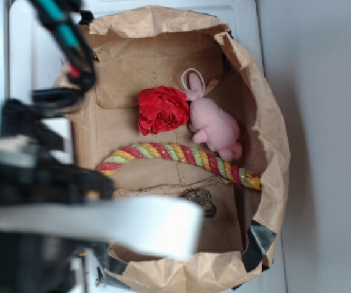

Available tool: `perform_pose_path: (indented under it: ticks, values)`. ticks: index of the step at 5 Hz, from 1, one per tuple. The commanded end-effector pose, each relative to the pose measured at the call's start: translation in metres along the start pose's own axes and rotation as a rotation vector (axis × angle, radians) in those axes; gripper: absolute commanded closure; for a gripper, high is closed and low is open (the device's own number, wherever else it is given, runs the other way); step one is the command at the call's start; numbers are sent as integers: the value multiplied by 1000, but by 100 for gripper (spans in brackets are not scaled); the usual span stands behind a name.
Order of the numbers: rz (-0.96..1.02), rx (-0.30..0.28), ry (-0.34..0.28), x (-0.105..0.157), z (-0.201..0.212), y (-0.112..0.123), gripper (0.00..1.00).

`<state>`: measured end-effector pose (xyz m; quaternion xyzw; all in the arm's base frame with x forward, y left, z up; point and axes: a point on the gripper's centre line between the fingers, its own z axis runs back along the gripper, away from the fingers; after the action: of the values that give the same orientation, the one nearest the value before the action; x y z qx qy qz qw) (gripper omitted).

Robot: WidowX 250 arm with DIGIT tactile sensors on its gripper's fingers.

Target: Grab the rock.

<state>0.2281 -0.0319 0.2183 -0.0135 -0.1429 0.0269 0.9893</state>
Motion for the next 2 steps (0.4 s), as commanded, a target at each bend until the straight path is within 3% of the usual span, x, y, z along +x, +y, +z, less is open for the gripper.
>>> perform_pose_path:
  ticks: [1, 2]
  values:
    - [-3, -3, -34, 21, -32, 13, 0]
    - [-2, 0, -36, 27, -45, 20, 0]
